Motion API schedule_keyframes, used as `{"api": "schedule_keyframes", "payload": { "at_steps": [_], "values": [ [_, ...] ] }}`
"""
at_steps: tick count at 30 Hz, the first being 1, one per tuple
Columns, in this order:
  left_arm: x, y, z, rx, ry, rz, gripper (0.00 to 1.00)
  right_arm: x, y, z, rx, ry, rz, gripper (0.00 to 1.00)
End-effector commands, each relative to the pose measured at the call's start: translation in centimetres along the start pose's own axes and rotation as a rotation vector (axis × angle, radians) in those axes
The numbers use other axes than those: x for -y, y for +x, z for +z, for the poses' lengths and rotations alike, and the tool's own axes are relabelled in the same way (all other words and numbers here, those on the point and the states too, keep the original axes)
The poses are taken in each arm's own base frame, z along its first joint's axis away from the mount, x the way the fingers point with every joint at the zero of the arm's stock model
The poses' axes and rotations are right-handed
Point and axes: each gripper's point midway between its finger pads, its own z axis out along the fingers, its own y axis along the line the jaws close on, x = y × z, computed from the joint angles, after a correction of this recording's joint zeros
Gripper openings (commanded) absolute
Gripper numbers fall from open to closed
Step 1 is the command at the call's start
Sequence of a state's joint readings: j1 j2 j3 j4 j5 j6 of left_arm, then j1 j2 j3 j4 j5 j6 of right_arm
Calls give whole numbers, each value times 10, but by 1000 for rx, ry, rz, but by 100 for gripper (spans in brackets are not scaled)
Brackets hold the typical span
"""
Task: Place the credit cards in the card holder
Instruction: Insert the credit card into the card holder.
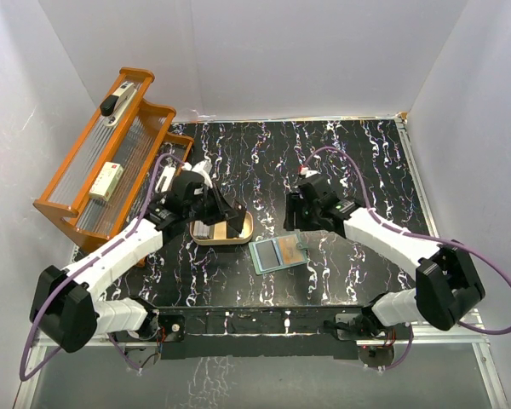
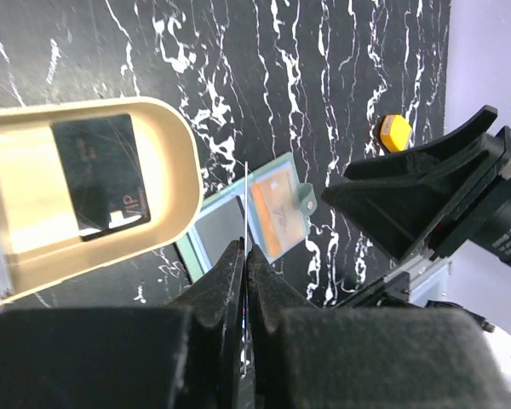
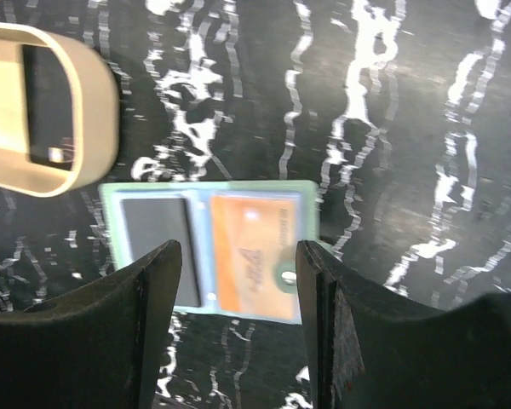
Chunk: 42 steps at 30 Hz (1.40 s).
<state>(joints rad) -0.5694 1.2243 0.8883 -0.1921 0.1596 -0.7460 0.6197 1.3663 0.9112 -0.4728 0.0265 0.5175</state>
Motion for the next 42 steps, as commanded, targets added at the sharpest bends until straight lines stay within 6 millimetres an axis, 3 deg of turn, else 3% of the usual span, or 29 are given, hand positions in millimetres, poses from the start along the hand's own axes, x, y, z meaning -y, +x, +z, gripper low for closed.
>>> {"api": "schedule_keyframes", "payload": {
  "at_steps": [1, 5, 17, 22, 29, 35, 42],
  "values": [
    [26, 12, 9, -19, 119, -105, 0, 35, 1, -7, -18, 59, -47, 55],
    [22, 36, 25, -80, 102, -107, 0, 52, 5, 0, -41, 64, -24, 55],
    [34, 86, 52, -154, 90, -55, 0, 56, 41, 25, -166, 17, 1, 54],
    [35, 102, 61, -186, 80, -28, 0, 63, 49, 23, -182, 52, 34, 47],
    [29, 111, 68, -179, 69, -29, 0, 70, 66, 16, -188, 83, 95, 32],
    [26, 116, 71, -177, 68, -25, 0, 64, 81, 8, -179, 32, 169, 26],
    [29, 124, 80, -194, 75, -24, 0, 50, 82, -5, -137, -49, 238, 20]
  ]
}}
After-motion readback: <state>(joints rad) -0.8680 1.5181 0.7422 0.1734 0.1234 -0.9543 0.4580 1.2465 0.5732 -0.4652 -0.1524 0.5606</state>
